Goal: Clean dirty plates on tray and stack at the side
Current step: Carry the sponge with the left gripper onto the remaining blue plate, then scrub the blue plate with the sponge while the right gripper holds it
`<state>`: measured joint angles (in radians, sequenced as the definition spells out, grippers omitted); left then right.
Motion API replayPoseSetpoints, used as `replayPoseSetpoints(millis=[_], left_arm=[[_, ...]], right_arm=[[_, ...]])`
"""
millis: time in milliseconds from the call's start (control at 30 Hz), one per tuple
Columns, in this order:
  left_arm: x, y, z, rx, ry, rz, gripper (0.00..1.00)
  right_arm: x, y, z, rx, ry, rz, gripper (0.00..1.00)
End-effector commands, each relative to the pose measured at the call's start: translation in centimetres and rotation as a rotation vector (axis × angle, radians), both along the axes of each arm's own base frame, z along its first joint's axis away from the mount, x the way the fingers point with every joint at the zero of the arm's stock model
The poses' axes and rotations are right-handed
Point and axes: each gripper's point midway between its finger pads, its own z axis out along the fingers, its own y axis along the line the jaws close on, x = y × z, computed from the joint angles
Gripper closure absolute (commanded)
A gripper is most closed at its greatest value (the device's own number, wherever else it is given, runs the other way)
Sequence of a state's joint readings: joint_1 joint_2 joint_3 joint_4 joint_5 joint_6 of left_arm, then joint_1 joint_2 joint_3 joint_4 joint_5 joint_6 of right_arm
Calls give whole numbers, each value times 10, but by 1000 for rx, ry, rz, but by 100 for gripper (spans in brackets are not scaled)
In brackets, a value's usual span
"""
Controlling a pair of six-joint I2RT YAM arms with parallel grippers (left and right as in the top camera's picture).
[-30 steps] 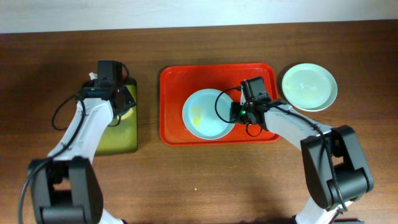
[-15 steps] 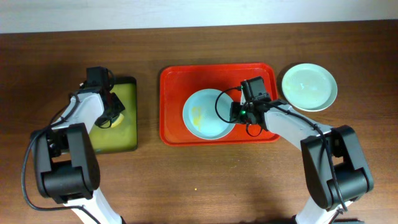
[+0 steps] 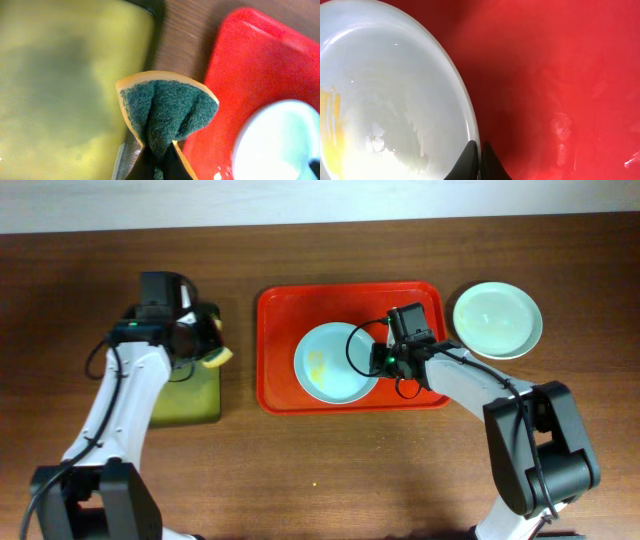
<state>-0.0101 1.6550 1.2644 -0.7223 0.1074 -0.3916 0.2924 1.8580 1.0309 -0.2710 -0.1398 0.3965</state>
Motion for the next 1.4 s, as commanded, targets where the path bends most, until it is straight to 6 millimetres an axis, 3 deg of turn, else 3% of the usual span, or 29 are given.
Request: replayPoseSetpoints(millis=[0, 100, 267, 433, 567, 667, 933, 1000, 1067, 1200, 1267, 1367], left_arm=[[-7, -57, 2, -17, -4, -171, 100], [-16, -107, -8, -15, 5, -289, 100], [-17, -150, -27, -17, 3, -385, 100], [-14, -180, -42, -45, -7, -405, 100], [-18, -206, -53, -48, -17, -462, 100], [-19, -213, -65, -46, -2, -468, 100], [-17, -213, -110, -18, 63, -460, 100], [-11, -202, -127, 49, 64, -430, 100], [-1, -172, -142, 219, 55, -357, 100], [15, -119, -126, 519, -8, -225, 100], [20, -109, -111, 574, -41, -191, 100], [24, -112, -88, 547, -87, -180, 100]], right_arm=[[5, -22, -6, 3, 31, -110, 96], [3, -27, -7, 20, 46, -95, 96], [2, -24, -6, 26, 45, -71, 96], [-1, -9, -3, 59, 32, 32, 96], [-4, 20, 1, 70, -2, 105, 96], [-5, 34, 3, 75, -19, 137, 96], [-4, 32, 2, 59, -24, 130, 96], [-4, 32, 2, 59, -23, 130, 96], [-4, 32, 2, 59, -22, 130, 96], [-4, 29, 1, 45, -25, 123, 96], [-4, 27, 0, 32, -22, 117, 96], [-4, 27, 0, 31, -22, 116, 96]])
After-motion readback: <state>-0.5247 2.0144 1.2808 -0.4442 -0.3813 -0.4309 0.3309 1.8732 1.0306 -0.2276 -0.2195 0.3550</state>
